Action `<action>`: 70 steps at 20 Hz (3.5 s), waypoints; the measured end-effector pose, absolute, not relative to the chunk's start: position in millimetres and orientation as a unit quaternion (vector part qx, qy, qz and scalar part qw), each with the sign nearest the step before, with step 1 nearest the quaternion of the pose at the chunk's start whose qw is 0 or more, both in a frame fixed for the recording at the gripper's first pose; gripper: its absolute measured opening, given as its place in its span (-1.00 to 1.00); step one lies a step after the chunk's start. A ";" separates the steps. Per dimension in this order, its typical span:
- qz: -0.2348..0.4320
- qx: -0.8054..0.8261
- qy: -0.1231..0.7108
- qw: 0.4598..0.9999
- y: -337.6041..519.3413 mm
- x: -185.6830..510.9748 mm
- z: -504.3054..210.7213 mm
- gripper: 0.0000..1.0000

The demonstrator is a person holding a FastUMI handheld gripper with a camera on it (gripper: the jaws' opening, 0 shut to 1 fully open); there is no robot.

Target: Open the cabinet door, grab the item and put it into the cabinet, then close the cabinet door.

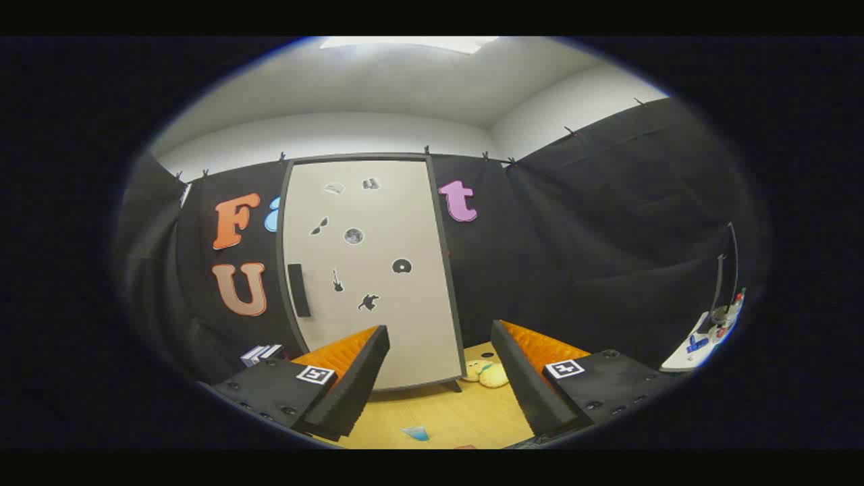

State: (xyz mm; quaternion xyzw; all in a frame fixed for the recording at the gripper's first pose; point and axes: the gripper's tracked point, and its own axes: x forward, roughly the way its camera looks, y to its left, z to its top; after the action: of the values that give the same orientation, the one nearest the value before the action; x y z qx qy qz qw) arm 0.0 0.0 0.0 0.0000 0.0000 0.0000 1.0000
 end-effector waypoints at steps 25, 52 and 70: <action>0.038 -0.010 0.026 0.999 38.8 4.0 -42.1 0.95; 0.123 -0.042 0.142 0.981 119.3 40.8 -202.0 0.97; 0.179 -0.034 0.060 0.981 264.0 166.5 -61.9 0.96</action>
State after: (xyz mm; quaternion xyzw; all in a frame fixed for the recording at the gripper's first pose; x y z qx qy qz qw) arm 166.5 264.0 -61.9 -0.0338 0.0599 0.1791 0.9814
